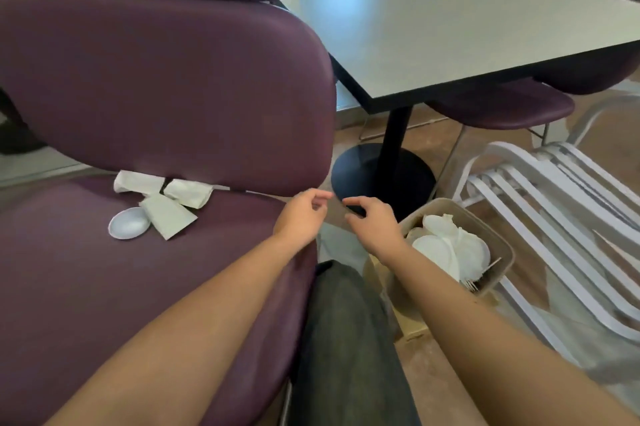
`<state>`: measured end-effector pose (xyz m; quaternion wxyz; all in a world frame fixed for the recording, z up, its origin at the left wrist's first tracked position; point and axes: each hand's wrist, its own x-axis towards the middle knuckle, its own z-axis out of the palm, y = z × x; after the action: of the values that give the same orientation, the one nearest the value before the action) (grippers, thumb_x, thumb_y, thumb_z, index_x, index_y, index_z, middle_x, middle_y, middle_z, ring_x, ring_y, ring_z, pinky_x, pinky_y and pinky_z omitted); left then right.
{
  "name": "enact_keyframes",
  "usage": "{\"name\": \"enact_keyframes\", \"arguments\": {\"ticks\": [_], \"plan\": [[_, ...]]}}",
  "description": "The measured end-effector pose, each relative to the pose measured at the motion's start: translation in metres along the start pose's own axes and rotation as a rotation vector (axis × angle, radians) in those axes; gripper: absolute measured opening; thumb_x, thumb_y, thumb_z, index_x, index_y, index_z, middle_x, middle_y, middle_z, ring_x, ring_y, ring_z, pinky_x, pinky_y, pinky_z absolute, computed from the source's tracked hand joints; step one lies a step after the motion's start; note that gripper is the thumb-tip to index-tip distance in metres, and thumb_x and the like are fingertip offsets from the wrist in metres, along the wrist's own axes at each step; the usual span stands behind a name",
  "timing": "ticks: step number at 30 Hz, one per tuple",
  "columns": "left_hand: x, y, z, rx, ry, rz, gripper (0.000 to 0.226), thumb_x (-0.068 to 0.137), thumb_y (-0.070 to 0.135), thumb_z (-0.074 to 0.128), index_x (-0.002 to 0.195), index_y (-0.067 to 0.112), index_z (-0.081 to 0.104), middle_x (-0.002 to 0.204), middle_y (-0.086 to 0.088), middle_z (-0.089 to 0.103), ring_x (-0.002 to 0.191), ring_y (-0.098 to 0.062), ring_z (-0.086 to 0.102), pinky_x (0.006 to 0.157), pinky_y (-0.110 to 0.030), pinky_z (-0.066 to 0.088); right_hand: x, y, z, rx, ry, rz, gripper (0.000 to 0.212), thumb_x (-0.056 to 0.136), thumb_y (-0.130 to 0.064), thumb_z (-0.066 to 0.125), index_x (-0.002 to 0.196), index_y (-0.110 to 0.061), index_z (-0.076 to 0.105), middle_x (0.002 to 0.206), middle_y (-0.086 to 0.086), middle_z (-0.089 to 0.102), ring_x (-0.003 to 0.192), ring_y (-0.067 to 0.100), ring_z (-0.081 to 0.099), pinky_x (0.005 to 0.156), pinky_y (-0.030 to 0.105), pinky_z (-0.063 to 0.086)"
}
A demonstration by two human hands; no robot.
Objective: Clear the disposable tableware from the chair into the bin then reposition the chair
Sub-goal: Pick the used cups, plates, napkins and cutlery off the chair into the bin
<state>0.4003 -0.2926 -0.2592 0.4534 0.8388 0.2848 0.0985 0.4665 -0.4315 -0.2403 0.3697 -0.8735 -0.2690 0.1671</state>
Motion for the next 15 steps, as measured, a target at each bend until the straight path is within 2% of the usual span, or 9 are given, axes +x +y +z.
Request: {"name": "enact_keyframes", "arguments": {"ticks": [6,10,12,15], "plan": [[-0.02,-0.044,-0.077,0.036,0.161,-0.057,0.028,0.091,0.01,0.055,0.114,0.022,0.067,0.104,0.005,0.067,0.093,-0.01,0.062,0.082,-0.017,0.041,0.006,-0.059,0.057,-0.039,-0.08,-0.075,0.031,0.091,-0.014,0.053,0.118,-0.021,0.066,0.124,0.006,0.06,0.122,0.026,0.047,0.107,0.034,0.034],[-0.03,-0.085,-0.118,0.069,0.237,-0.116,0.028,0.09,0.01,0.055,0.11,0.023,0.068,0.107,0.001,0.068,0.093,-0.013,0.062,0.091,-0.027,0.047,0.01,-0.088,0.101,-0.027,-0.126,-0.112,0.029,0.086,-0.015,0.057,0.11,-0.024,0.069,0.113,0.005,0.067,0.112,0.027,0.055,0.103,0.034,0.041],[-0.036,-0.104,-0.137,0.088,0.258,-0.145,0.028,0.09,0.009,0.054,0.108,0.026,0.068,0.107,0.002,0.068,0.09,-0.011,0.061,0.089,-0.027,0.047,0.011,-0.1,0.12,-0.033,-0.154,-0.127,0.029,0.086,-0.015,0.056,0.111,-0.024,0.068,0.114,0.004,0.066,0.114,0.026,0.053,0.104,0.032,0.039],[-0.044,-0.133,-0.168,0.132,0.321,-0.185,0.029,0.091,0.011,0.052,0.103,0.033,0.068,0.107,0.005,0.067,0.088,-0.013,0.062,0.087,-0.034,0.051,0.012,-0.12,0.15,-0.051,-0.197,-0.15,0.031,0.088,-0.014,0.055,0.116,-0.023,0.066,0.118,0.003,0.064,0.118,0.027,0.05,0.101,0.029,0.035]]}}
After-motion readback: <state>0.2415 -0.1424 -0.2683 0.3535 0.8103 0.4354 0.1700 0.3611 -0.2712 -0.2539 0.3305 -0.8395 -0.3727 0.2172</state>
